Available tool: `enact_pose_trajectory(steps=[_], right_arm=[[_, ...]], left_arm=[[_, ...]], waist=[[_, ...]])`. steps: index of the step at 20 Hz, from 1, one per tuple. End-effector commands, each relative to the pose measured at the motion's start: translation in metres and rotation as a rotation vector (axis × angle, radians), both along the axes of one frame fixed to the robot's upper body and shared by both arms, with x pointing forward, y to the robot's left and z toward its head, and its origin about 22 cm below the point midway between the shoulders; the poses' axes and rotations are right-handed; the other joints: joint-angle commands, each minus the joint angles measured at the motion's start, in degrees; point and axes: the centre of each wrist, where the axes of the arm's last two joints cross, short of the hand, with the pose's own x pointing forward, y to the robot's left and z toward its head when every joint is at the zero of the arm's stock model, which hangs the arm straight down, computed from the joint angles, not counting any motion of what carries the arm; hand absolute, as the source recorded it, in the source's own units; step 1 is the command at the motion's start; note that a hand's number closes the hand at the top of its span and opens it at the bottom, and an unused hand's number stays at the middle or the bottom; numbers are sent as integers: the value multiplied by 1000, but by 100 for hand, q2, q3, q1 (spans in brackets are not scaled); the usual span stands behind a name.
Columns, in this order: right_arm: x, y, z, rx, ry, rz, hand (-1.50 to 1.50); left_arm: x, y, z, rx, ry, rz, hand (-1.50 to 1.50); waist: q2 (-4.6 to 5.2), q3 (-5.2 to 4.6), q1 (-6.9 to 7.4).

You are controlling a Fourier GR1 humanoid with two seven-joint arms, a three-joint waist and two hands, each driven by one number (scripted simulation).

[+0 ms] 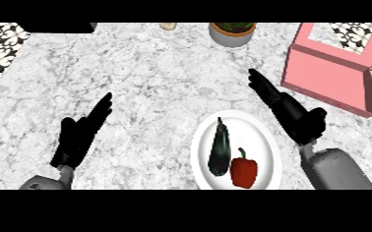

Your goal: Pick the bell pepper from the plate and place it in the cardboard box

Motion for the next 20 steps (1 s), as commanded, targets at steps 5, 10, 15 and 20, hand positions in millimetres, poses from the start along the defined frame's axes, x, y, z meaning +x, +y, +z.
enact_pose_trajectory(steps=[5,10,15,20], right_arm=[[-4,-52,104,-96,-425,-414,-150],[-56,-76,97,-418,-368,-557,-150],[-112,-69,96,-653,-472,-408,-150],[-144,-39,111,-817,-464,-350,-150]], left_arm=[[23,28,62,126,-352,-42,0],[18,32,61,140,-417,-77,0],[21,35,76,131,-465,-125,0],[32,12,65,115,-463,-162,0]], waist=[[-198,-13,-594],[-75,-7,-737],[21,16,-444],[95,14,-242]])
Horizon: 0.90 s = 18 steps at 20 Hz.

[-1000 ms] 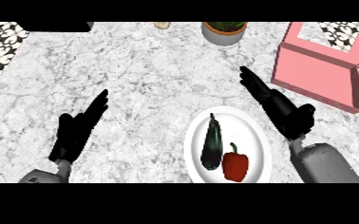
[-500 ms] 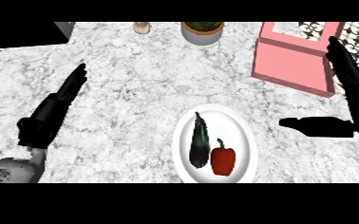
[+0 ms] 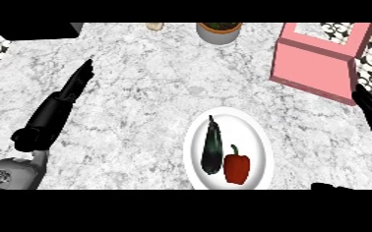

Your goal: Pick the bell pepper from the plate and place it in the cardboard box

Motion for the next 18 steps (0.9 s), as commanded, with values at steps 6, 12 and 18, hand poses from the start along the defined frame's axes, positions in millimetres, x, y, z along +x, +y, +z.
enact_pose_trajectory(steps=[6,12,18], right_arm=[[-41,33,30,-379,311,-8,-150],[-40,64,27,-519,465,-22,-150],[-32,105,20,-578,551,-80,-150]], left_arm=[[9,-24,8,-3,-36,-70,0],[14,-20,2,2,-28,-98,0],[25,-27,7,-4,-32,-96,0]], waist=[[77,-13,315],[112,-21,524],[92,-20,506]])
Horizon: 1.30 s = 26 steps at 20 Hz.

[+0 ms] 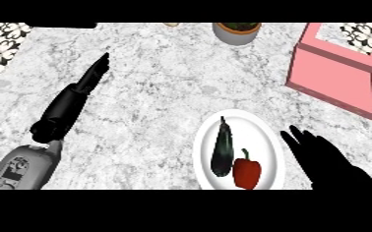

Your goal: Pick the bell pepper from the plate and place it in the cardboard box

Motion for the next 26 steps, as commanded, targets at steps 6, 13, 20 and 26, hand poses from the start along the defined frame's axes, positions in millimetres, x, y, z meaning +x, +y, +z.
enact_pose_trajectory(steps=[6,13,20,26], right_arm=[[7,59,-8,-129,70,-65,-150],[13,80,-33,-156,97,-118,-150],[30,112,-48,-200,74,-117,-150],[41,106,-74,-255,109,-150,-150]], left_arm=[[7,10,0,-5,17,10,0],[-3,11,-9,5,10,20,0],[2,13,-7,-14,-5,24,0],[-14,14,-5,-2,8,17,0]], waist=[[-14,3,-39],[-39,16,-135],[-23,21,-130],[-35,30,-116]])
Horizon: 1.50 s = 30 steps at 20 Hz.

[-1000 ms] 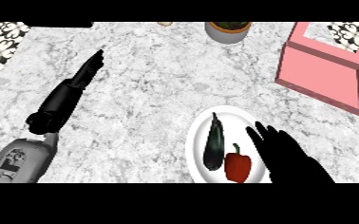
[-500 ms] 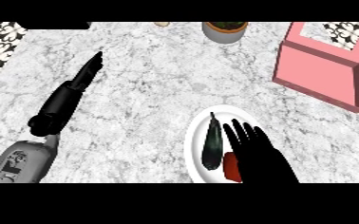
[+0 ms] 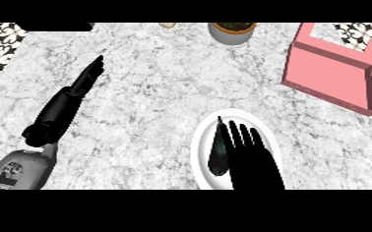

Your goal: Pick the bell pepper from the plate and place it in the cardboard box

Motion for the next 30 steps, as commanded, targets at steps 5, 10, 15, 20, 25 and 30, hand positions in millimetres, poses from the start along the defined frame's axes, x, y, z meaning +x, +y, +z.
enact_pose_trajectory(steps=[5,10,15,20,25,30], right_arm=[[13,13,-19,-182,43,-168,-150],[4,13,-19,-118,58,-145,-150],[23,5,-28,-140,90,-166,-150],[9,9,-48,-185,88,-195,-150],[11,-7,-50,-169,84,-223,-150],[16,-27,-67,-136,118,-180,-150]], left_arm=[[10,7,10,-5,18,4,0],[4,7,6,1,-10,11,0],[-4,9,-1,0,3,7,0],[2,-9,0,-12,4,-8,0],[-1,20,-2,-6,7,17,0],[15,9,2,-17,8,19,0]], waist=[[15,5,-45],[11,8,-36],[16,8,-21],[13,9,-42],[14,9,-32],[18,10,-41]])
